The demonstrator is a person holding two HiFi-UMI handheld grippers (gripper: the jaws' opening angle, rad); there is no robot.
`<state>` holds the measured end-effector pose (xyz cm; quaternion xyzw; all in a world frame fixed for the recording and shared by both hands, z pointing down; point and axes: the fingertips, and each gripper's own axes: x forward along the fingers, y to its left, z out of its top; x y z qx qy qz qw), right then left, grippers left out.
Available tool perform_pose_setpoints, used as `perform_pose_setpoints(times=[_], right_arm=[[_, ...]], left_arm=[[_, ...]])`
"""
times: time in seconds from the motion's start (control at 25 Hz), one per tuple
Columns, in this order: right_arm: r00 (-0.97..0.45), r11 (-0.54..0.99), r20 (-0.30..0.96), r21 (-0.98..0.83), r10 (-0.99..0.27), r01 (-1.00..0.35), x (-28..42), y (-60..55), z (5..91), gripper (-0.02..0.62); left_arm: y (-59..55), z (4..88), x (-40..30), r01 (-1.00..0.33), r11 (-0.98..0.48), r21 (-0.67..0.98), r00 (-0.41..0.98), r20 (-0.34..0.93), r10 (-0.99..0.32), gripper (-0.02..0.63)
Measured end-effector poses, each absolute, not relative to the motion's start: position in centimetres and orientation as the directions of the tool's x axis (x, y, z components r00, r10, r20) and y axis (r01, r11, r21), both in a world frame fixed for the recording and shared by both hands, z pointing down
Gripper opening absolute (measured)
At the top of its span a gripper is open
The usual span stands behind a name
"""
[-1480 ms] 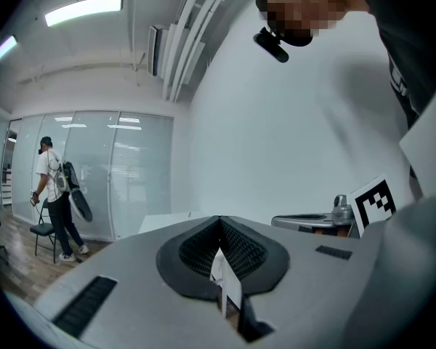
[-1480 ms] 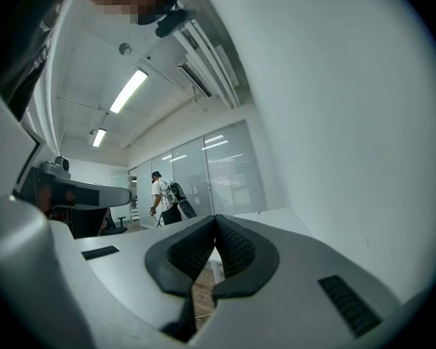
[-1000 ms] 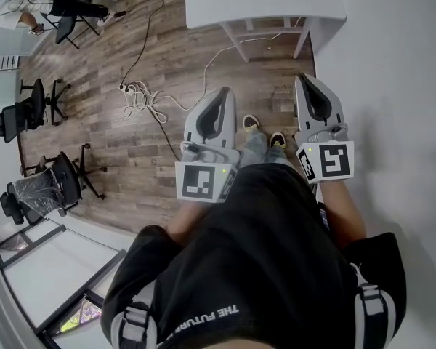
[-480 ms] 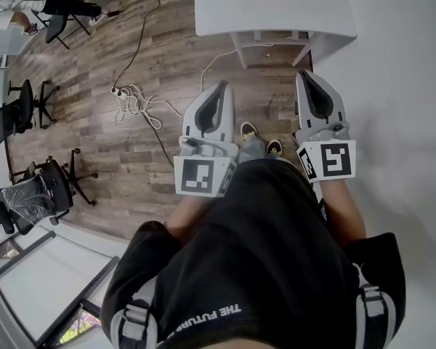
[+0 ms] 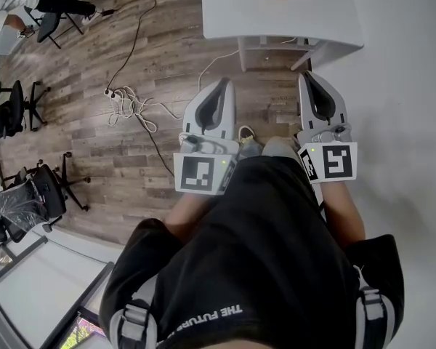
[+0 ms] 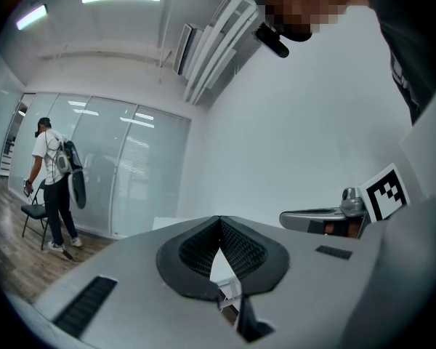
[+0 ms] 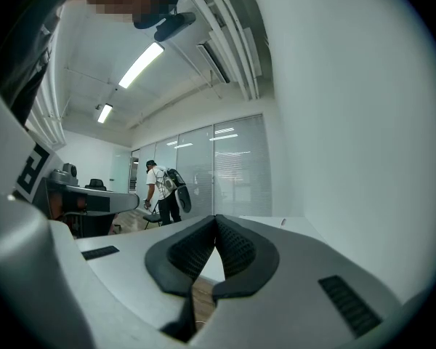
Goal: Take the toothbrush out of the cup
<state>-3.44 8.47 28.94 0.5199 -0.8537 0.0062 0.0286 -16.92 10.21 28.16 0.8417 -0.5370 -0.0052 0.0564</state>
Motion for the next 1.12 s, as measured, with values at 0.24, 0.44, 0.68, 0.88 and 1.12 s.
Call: perform_pose_setpoints(times=[0.24,0.44,0.68,0.88,1.12], right_arm=[[-0.435,0.437,0.052,0.042,-0.899,-0.898,-4.0,8.2,28.2,0.016],[-0.418,0.42,0.052,0.044,-0.907,-0.906,-3.6,8.2,28.5,0.016],[-0.417,0.42,0.053,0.046,-0.907,-0.907,-3.3,7.8,28.3,0.016],[-0.418,0.421,0.052,0.045,-0.907,-0.906,-3.3,7.1,27.9,0.016],[-0.414,0.416,0.064,0.022,-0.908,-0.909,-1.3,4.2,28.4,0.016]], left_arm=[[9.7,27.8,-18.3,-0.902,-0.417,0.11,0.423,0.039,-0.905,0.018],[9.7,28.1,-18.5,-0.9,-0.42,0.116,0.426,0.033,-0.904,0.018],[9.4,28.1,-18.6,-0.906,-0.406,0.119,0.412,0.033,-0.91,0.018],[8.7,27.6,-18.4,-0.906,-0.404,0.123,0.411,0.032,-0.911,0.017],[5.6,27.9,-16.6,-0.909,-0.398,0.123,0.407,0.051,-0.912,0.018]])
